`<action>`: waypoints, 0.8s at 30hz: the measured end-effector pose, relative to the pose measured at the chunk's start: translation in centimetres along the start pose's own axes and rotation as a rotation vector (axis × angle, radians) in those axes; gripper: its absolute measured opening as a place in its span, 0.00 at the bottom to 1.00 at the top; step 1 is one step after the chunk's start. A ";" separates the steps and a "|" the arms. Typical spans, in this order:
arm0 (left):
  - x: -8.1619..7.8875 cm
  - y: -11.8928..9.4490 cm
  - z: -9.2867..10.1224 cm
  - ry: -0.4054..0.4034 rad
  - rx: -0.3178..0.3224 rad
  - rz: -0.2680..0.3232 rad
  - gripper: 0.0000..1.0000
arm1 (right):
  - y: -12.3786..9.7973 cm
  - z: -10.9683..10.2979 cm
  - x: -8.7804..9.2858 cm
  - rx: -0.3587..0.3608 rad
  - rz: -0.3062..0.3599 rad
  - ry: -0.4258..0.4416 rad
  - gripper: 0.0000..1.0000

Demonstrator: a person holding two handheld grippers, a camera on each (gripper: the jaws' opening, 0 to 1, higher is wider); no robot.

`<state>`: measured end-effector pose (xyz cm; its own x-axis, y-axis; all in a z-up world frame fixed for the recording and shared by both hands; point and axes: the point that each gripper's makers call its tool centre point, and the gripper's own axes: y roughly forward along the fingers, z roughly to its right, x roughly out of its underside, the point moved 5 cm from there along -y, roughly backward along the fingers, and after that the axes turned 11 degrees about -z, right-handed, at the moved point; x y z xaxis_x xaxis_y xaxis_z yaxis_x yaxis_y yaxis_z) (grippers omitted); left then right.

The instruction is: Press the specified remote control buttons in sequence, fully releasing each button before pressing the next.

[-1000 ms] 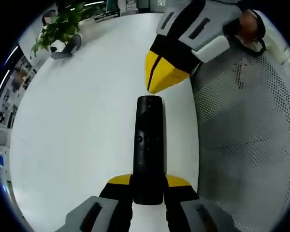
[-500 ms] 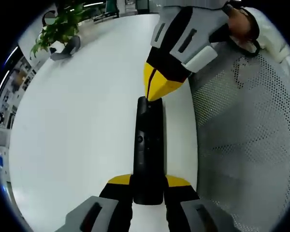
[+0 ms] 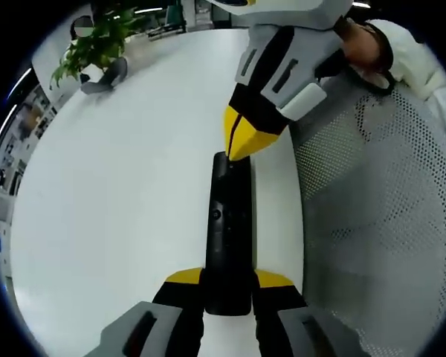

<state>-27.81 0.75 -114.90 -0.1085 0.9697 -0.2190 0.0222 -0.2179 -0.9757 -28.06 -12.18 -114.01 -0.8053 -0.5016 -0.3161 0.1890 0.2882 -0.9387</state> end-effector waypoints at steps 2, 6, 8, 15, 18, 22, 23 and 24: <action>0.0 0.0 0.0 -0.001 -0.001 0.011 0.24 | 0.0 -0.1 0.0 0.003 0.001 -0.012 0.00; 0.2 0.0 0.0 -0.012 0.004 0.043 0.24 | 0.0 0.0 0.0 0.002 0.004 -0.009 0.00; 0.4 0.0 0.0 -0.010 -0.002 0.067 0.24 | 0.0 -0.1 0.0 0.001 0.006 -0.010 0.00; 0.8 0.1 0.0 -0.013 0.003 0.151 0.24 | 0.0 -0.1 0.0 -0.001 0.011 -0.005 0.00; 0.8 0.1 0.2 -0.008 -0.001 0.175 0.24 | 0.0 0.0 0.0 -0.001 0.013 0.001 0.00; 0.7 0.1 0.3 -0.024 0.000 0.182 0.24 | 0.0 0.0 0.0 -0.009 0.015 0.020 0.00; 0.6 0.2 0.3 -0.023 0.000 0.179 0.24 | -0.1 0.0 0.0 -0.007 0.014 0.018 0.00; 0.6 0.2 0.3 -0.022 -0.001 0.175 0.24 | 0.0 -0.1 -0.1 -0.001 0.010 0.007 0.00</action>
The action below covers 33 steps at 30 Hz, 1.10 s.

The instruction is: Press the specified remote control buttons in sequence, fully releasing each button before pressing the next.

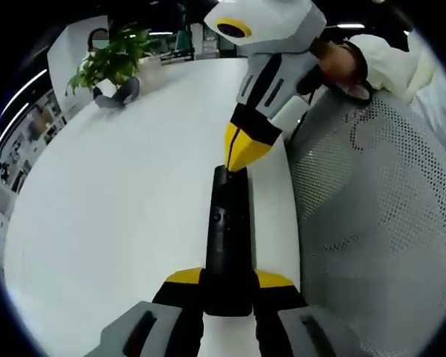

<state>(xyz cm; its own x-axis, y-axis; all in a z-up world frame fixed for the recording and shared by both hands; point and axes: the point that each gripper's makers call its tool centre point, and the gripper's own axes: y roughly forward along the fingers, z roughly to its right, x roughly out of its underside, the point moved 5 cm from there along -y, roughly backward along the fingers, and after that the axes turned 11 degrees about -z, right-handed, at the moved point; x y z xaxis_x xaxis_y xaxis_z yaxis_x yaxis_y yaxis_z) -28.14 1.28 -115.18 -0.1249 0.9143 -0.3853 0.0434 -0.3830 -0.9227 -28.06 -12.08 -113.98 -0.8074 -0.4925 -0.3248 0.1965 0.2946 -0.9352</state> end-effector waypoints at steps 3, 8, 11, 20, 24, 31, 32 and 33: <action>-0.1 0.0 0.0 0.002 -0.002 -0.012 0.24 | 0.0 -0.1 0.0 0.015 -0.007 -0.022 0.00; 0.0 0.0 0.4 0.006 -0.001 -0.012 0.24 | -0.1 -0.2 -0.1 -0.016 -0.010 0.001 0.00; 0.0 0.1 0.5 -0.004 -0.004 -0.015 0.24 | -0.2 -0.5 -0.3 -0.026 0.007 -0.010 0.00; -0.1 0.1 0.7 -0.005 -0.006 -0.035 0.24 | 0.1 -0.9 -0.1 -0.045 -0.024 -0.021 0.00; -0.1 0.1 0.8 -0.004 -0.006 -0.035 0.24 | 0.1 -0.8 -0.1 -0.048 -0.022 -0.014 0.00; -0.1 0.1 0.8 0.002 -0.003 -0.041 0.24 | 0.1 -0.7 0.0 -0.066 -0.017 0.019 0.00; -0.1 0.1 0.8 0.007 -0.003 -0.045 0.24 | 0.1 -0.7 -0.1 -0.068 -0.017 0.019 0.00; -0.1 0.1 0.8 0.010 -0.002 -0.047 0.24 | 0.1 -0.7 -0.1 -0.072 -0.016 0.028 0.00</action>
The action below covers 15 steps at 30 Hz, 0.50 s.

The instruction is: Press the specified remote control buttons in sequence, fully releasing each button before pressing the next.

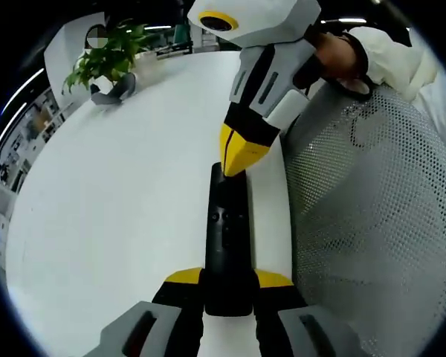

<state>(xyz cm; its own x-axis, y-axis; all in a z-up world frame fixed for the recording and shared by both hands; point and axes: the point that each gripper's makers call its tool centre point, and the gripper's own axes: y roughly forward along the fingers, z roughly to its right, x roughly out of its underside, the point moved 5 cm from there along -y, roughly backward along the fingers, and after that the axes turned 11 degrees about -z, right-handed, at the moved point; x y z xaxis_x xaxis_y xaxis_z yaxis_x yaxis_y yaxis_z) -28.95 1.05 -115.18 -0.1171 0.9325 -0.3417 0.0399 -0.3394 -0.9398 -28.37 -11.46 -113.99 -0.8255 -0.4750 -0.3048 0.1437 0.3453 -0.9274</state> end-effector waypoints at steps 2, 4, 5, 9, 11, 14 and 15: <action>0.0 0.0 0.0 0.006 0.000 -0.003 0.24 | 0.0 0.0 0.0 -0.003 -0.001 0.000 0.00; 0.0 0.0 0.0 0.004 0.001 -0.003 0.24 | 0.1 0.0 -0.1 0.000 -0.010 -0.010 0.00; 0.0 0.0 0.0 0.006 0.002 -0.004 0.24 | 0.1 -0.1 -0.1 0.001 -0.016 -0.013 0.00; 0.0 0.0 0.0 0.005 0.004 -0.005 0.24 | 0.1 0.0 -0.3 0.001 -0.044 0.011 0.00; 0.0 0.0 0.0 0.003 0.003 -0.005 0.24 | 0.1 -0.1 -0.3 0.002 -0.048 0.012 0.00; 0.0 0.0 0.0 0.000 0.002 -0.004 0.24 | 0.1 -0.1 -0.2 0.002 -0.049 0.025 0.00; 0.0 -0.1 0.0 -0.001 0.002 -0.004 0.24 | 0.0 -0.1 -0.2 0.000 -0.048 0.034 0.00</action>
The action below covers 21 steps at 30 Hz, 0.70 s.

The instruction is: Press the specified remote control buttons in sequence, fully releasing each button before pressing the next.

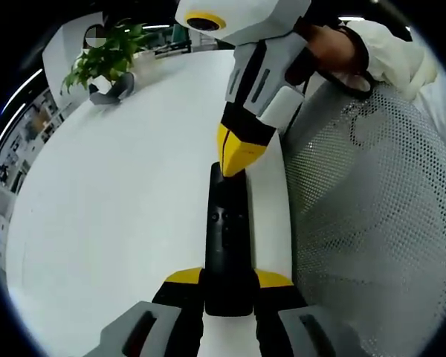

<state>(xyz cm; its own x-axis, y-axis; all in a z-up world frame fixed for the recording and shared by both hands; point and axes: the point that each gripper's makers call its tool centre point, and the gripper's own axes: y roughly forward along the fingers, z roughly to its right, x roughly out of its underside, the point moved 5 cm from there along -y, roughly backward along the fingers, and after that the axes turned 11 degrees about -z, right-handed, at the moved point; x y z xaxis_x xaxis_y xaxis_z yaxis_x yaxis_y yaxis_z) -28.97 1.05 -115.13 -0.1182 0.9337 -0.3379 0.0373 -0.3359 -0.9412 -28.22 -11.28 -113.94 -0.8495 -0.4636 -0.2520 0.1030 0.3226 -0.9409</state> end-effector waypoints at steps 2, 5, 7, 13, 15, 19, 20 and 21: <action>0.0 0.0 0.0 0.001 0.000 0.000 0.24 | 0.0 0.0 0.0 -0.001 0.006 0.016 0.00; 0.0 0.0 0.0 0.001 0.001 0.001 0.24 | 0.0 0.0 0.1 -0.003 0.018 0.022 0.00; 0.0 0.0 0.0 0.002 0.001 -0.003 0.24 | 0.0 0.0 0.2 0.000 0.030 0.013 0.00; -0.1 0.0 0.0 0.005 -0.001 -0.015 0.24 | -0.1 0.2 0.2 -0.026 0.056 0.048 0.00; -0.1 0.0 0.0 0.001 -0.002 -0.014 0.24 | -0.1 0.2 0.3 -0.040 0.061 0.075 0.00; -0.1 0.0 0.1 -0.003 -0.004 -0.016 0.24 | -0.2 0.2 0.2 -0.048 0.056 0.100 0.00; -0.1 0.0 0.1 -0.004 -0.005 -0.017 0.24 | -0.2 0.1 0.2 -0.045 0.051 0.096 0.00; -0.1 0.0 0.0 -0.004 -0.005 -0.018 0.24 | -0.2 0.0 0.2 -0.036 0.046 0.080 0.00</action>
<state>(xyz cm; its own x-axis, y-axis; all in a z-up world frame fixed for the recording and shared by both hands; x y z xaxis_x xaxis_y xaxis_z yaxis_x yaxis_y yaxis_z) -29.01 0.96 -115.06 -0.1225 0.9392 -0.3208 0.0401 -0.3182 -0.9472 -28.36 -11.43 -113.83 -0.8829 -0.3805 -0.2750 0.1259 0.3724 -0.9195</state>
